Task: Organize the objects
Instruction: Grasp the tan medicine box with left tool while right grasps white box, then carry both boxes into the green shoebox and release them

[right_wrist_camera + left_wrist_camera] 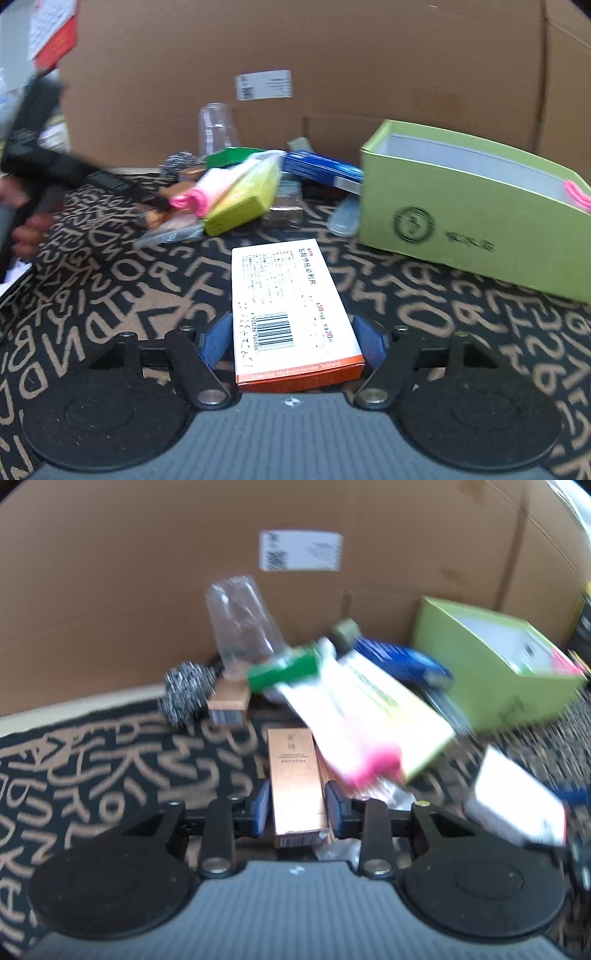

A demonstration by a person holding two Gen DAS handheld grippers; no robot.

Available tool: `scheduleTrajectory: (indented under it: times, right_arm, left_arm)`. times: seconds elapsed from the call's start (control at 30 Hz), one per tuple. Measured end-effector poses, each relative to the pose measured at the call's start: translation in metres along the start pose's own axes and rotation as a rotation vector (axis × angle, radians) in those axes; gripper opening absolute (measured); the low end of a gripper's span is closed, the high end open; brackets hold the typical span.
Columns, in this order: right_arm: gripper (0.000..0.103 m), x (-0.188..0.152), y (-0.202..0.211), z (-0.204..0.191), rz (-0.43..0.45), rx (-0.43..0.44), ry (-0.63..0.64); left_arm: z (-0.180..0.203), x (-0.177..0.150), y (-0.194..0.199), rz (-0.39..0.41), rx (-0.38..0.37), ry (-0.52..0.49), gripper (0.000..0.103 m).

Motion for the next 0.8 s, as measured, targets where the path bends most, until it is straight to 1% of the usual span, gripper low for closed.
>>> scheduleTrajectory:
  times: [0.07,0.17,0.23,0.3,0.33,0.47,0.5,0.57,0.63,0.7,0.8]
  right_arm:
    - [0.075,-0.004,0.008,0.002,-0.015,-0.006,-0.016]
    - [0.076,-0.011,0.019,0.0,-0.028,0.017,-0.022]
    - [0.078,-0.013,0.02,-0.003,-0.035,0.025,-0.015]
    - [0.08,-0.014,0.019,-0.005,-0.033,0.019,-0.004]
    - [0.08,-0.014,0.019,-0.006,-0.033,0.014,-0.001]
    - [0.081,-0.013,0.021,-0.004,-0.018,0.03,-0.013]
    - [0.081,-0.013,0.02,-0.004,-0.018,0.031,-0.017]
    - [0.081,-0.013,0.017,-0.003,-0.021,0.024,-0.021]
    - [0.081,-0.014,0.015,-0.003,-0.022,0.023,-0.024]
    - [0.081,-0.014,0.014,-0.003,-0.023,0.023,-0.026]
    - [0.081,-0.013,0.013,-0.002,-0.021,0.021,-0.032]
  left_arm:
    - [0.008,-0.012,0.016,-0.026,-0.047,-0.043,0.032]
    - [0.02,-0.025,0.032,-0.048,-0.099,-0.091,0.032]
    - [0.026,-0.027,0.035,-0.048,-0.096,-0.113,0.038]
    - [0.031,-0.028,0.033,-0.043,-0.079,-0.129,0.058]
    - [0.032,-0.028,0.032,-0.042,-0.07,-0.131,0.06]
    - [0.04,-0.025,0.026,-0.048,-0.063,-0.153,0.059]
    - [0.043,-0.024,0.025,-0.049,-0.058,-0.162,0.053]
    - [0.045,-0.024,0.023,-0.048,-0.044,-0.177,0.044]
    - [0.045,-0.023,0.019,-0.055,-0.05,-0.17,0.045]
    - [0.046,-0.022,0.015,-0.054,-0.046,-0.167,0.053]
    - [0.047,-0.019,0.009,-0.055,-0.045,-0.17,0.053]
Point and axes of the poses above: each gripper's, at about its wrist camera, not at the fingertips, and y roughly against the way its jaws point, z to its right, x to its top, the point moved 3 cm from there along -y, roughly the way its jaws point, and after that the axes turned 5 degrees about z, right-handed, at the moved point
